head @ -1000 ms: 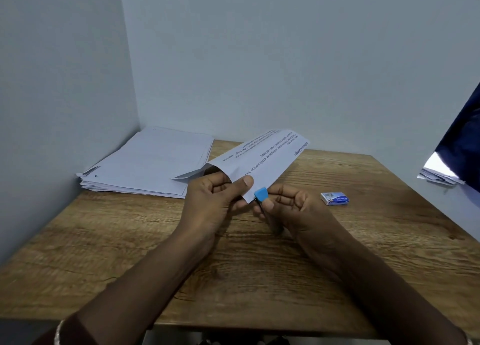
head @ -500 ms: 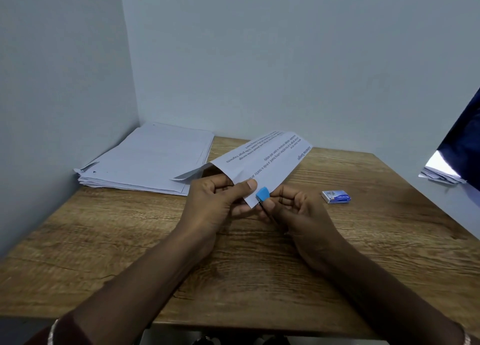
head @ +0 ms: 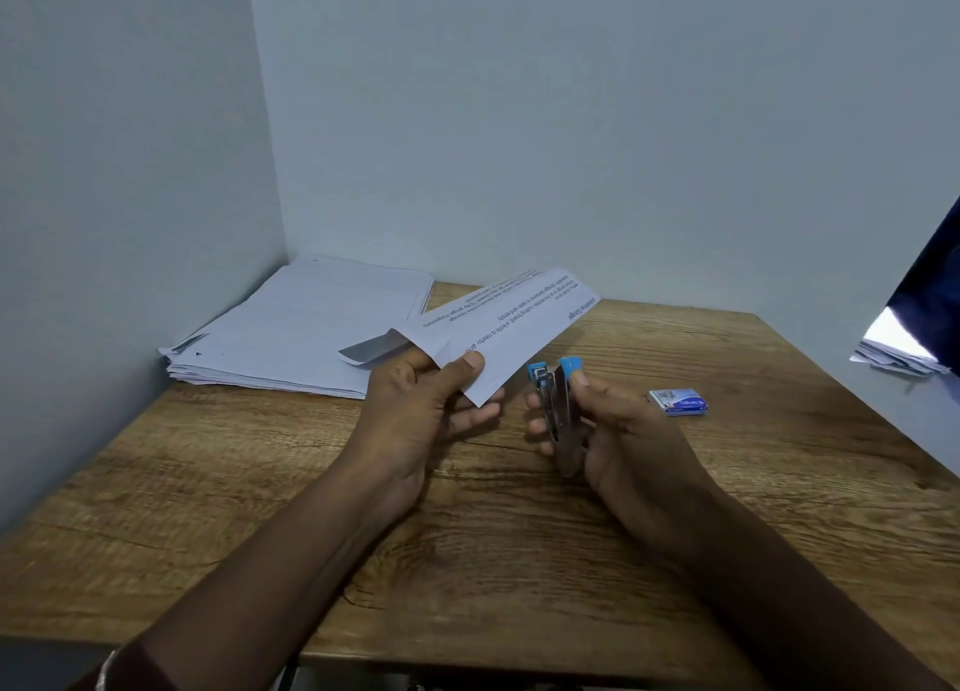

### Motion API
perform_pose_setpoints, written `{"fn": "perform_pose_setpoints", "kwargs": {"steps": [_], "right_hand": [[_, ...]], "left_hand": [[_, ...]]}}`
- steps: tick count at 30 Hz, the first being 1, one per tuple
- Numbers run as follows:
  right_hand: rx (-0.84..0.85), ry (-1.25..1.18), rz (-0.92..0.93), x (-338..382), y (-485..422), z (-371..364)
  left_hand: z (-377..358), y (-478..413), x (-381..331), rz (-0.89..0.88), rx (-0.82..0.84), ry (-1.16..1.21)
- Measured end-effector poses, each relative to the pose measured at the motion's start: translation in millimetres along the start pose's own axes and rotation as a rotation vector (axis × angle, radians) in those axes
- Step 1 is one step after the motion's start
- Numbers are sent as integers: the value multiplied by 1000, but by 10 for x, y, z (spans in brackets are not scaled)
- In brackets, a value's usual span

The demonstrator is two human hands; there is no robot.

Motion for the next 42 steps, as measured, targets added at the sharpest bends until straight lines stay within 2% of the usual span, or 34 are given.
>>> {"fn": "perform_pose_setpoints", "kwargs": {"steps": [4,6,8,10,13,15,17,23,26,28,30,33,35,39,42], "right_hand": [[-29,-59,-22,-4,32,5],[-49,16,-29,24,54,21],[-150,264,71,179,113,117],[-271,638,298,486,245,106],[-211,1197,595,724,353,-299],[-140,1369,625,673,312,-460],[-126,1428,600,627,256,-500],[-158,1403,631,672,250,-455],[-177,1317,671,733,284,-413],[-201,1229,629,739,272,-336],[-218,1118,542,699,238,-230],[-236,1021,498,682,234,-143],[-231,1002,494,696,234,-141],[-161,837,424,629,157,-87],[-134,732,368,555,103,-47]], "left_hand": [[-28,3,-5,10,23,-7],[-35,8,-6,13,24,2],[-40,10,5,25,28,1],[-51,16,-2,26,31,-29],[-91,39,-7,23,55,-41],[-109,51,-42,1,60,-81],[-100,61,-81,-24,38,-116],[-61,108,-133,-16,-32,-76],[-88,115,-187,-48,-39,-16],[-126,128,-213,-65,-31,-48],[-121,203,-393,-203,-77,-327],[-307,437,-783,-536,-189,-1010],[-469,465,-785,-571,-175,-1272],[-524,357,-651,-465,-104,-1379],[-426,313,-636,-418,-114,-1265]]}}
Point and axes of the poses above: each hand's wrist, its own y-axis away from the middle knuckle, its own z-axis out of the back of the hand, x = y × z, the point moved 10 cm from there along -y, towards the middle knuckle, and after that the axes turned 15 degrees about x, right-handed, at the moved point
